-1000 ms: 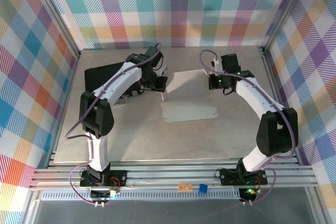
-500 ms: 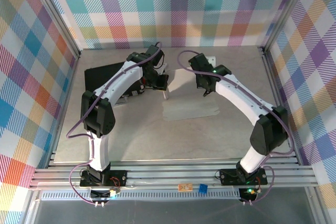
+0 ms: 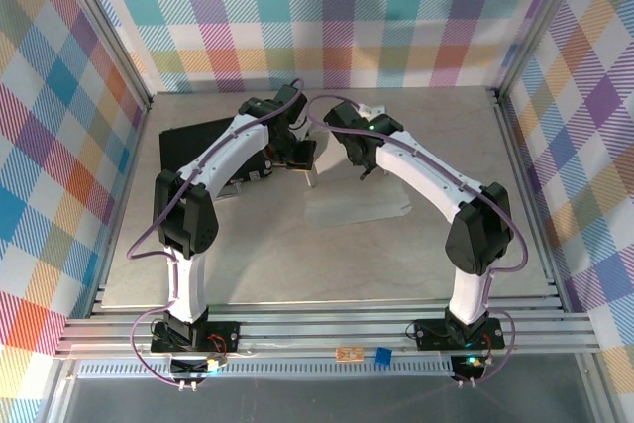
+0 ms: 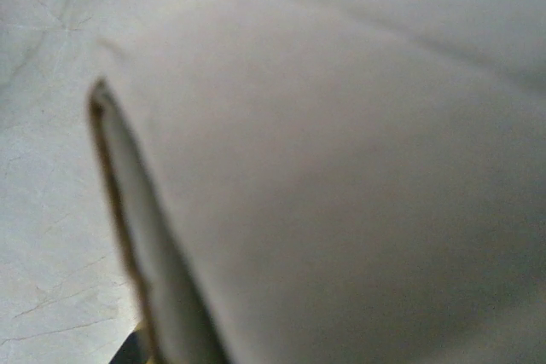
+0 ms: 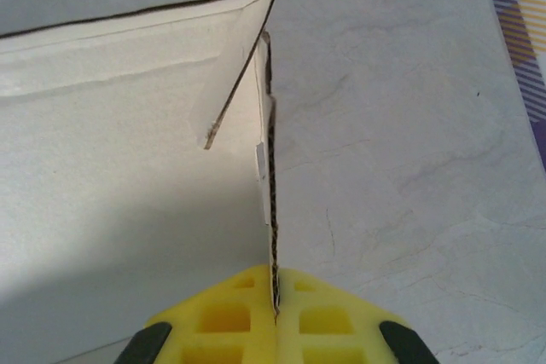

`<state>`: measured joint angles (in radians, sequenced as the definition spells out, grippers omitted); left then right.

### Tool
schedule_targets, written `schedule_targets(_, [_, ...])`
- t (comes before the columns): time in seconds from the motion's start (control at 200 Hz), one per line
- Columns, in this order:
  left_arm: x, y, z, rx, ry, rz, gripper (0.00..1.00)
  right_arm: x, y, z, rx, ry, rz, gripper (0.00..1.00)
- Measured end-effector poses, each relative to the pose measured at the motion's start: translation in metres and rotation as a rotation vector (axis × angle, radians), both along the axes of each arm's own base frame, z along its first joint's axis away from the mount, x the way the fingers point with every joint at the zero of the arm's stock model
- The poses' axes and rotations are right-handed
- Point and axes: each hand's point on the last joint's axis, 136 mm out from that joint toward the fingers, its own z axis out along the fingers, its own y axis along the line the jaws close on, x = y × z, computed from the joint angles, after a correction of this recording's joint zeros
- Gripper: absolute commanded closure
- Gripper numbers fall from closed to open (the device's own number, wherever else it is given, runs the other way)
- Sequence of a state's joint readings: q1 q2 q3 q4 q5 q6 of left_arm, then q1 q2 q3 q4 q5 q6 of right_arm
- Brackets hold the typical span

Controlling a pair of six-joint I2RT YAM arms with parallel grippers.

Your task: Fold the paper box

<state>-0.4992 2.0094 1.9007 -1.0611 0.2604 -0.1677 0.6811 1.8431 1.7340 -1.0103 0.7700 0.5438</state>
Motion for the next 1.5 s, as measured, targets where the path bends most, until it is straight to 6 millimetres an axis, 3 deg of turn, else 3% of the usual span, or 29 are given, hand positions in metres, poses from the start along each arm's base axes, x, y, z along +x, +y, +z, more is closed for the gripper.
schedule_targets(0.115, [-0.001,0.002,-0.001,0.000,0.007,-0.001,1.00,0.003,0.004,-0.009,0.107,0.090,0.074,0.70])
schedule_targets(0.2, [0.000,0.000,-0.004,-0.024,0.010,-0.010,1.00,0.003,0.012,-0.010,0.314,0.184,0.178,0.53])
schedule_targets(0.27, [-0.003,-0.001,-0.011,-0.041,0.027,-0.019,1.00,0.004,0.013,0.008,0.510,0.209,0.267,0.40])
schedule_targets(0.325, [-0.005,-0.001,-0.016,-0.052,0.041,-0.028,1.00,0.003,0.012,0.036,0.672,0.180,0.344,0.33])
schedule_targets(0.45, [-0.009,-0.003,-0.024,-0.095,0.069,-0.046,1.00,0.002,-0.004,0.123,0.997,0.000,0.516,0.33])
schedule_targets(0.515, [-0.009,-0.003,-0.026,-0.128,0.085,-0.052,1.00,0.002,-0.021,0.166,1.150,-0.116,0.585,0.41])
schedule_targets(0.615, [-0.007,0.000,-0.024,-0.175,0.097,-0.057,1.00,0.010,-0.044,0.189,1.261,-0.181,0.622,0.56])
schedule_targets(0.735, [-0.003,0.001,-0.018,-0.232,0.098,-0.069,1.00,0.029,-0.062,0.164,1.329,-0.144,0.574,0.71])
schedule_targets(0.945, [-0.001,0.003,-0.011,-0.302,0.105,-0.090,1.00,0.041,-0.091,0.062,1.573,0.035,0.391,0.73])
schedule_targets(1.045, [-0.002,0.003,-0.009,-0.315,0.106,-0.102,1.00,0.033,-0.083,0.030,1.652,0.137,0.372,0.71])
schedule_targets(1.23, [-0.008,0.003,-0.009,-0.317,0.123,-0.115,1.00,0.011,-0.050,0.040,1.661,0.212,0.530,0.71])
schedule_targets(1.5, [-0.010,0.004,-0.008,-0.312,0.134,-0.117,1.00,0.002,-0.026,0.059,1.593,0.223,0.659,0.64])
